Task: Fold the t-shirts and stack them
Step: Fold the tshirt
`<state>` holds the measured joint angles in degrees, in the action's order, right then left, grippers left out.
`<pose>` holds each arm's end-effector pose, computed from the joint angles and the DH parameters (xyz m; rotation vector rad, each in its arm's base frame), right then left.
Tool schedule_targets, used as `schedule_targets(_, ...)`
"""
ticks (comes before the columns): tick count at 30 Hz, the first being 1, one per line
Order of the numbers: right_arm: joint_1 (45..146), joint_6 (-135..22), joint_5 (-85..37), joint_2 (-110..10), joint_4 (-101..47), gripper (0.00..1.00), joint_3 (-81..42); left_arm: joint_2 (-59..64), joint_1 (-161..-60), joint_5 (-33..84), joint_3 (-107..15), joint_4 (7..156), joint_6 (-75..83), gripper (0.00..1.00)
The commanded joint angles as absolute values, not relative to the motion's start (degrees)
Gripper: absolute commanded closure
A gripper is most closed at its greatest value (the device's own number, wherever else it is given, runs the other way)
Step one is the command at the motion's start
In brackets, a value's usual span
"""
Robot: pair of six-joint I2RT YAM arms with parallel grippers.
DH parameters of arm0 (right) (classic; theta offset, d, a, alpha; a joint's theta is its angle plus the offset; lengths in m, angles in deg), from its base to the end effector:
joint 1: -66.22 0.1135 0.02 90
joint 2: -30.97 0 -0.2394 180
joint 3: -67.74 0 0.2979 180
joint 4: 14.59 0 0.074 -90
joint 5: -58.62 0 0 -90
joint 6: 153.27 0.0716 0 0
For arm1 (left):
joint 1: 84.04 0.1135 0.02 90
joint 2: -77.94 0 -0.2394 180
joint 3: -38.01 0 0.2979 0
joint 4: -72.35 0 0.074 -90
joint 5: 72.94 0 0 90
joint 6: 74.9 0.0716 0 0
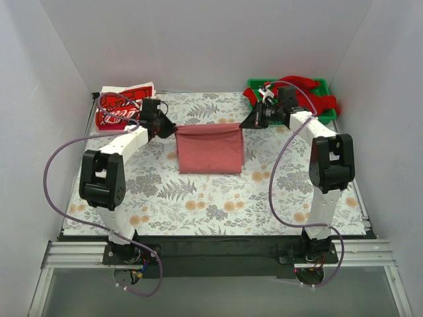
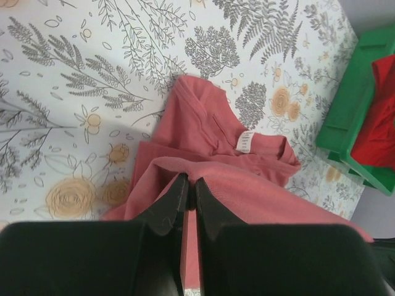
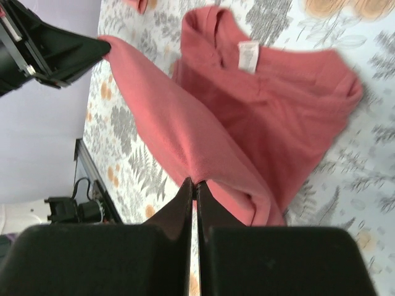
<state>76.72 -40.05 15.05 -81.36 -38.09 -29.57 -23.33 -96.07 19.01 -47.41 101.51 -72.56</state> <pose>0.4774 0.1412 0.1809 -0.2104 2.2580 1.2221 0.4457 -0.0975 0.1640 -1.5403 2.0138 -0.8303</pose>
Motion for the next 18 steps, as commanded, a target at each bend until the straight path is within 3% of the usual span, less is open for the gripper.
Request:
schedule_targets(1,75.54,-40.33,12.21,-84.93,-36.58,0.99,-36.59,-27.07,-94.58,18.71,-51.30,99.00,-69.54,1.00)
schedule_targets(8,75.54,-40.77,6.77,-91.54,-36.23,0.99,-42.92,-35.60,-94.06,17.68,-59.30,98.91,-68.22,1.00)
schedule_targets(9,75.54,-41.03,6.50,-92.16,-36.23,0.94,-43.71,-36.66,-93.88,17.85,-60.17,99.17,-68.39,0.85)
schedule_targets(10,75.36,-41.03,6.50,-93.47,-36.32,0.79,-44.76,-37.19,-93.70,17.76,-61.57,99.26,-68.31,0.70)
schedule_targets(11,75.27,-41.21,6.58,-93.92,-36.49,0.35,-46.51,-37.54,-93.70,17.85,-62.55,99.35,-68.22,0.48)
schedule_targets(12,75.27,-41.82,6.67,-94.09,-36.76,0.02,-47.58,-37.81,-93.70,18.02,-63.51,99.70,-67.18,0.11)
schedule_targets(15,75.45,-42.26,7.29,-92.70,-38.16,0.02,-48.29,-36.41,-93.70,20.73,-65.11,100.40,-66.73,0.09)
schedule_targets(18,77.73,-44.37,5.37,-86.82,-37.90,0.02,-41.30,-31.58,-94.31,21.54,-60.20,99.79,-67.60,0.08)
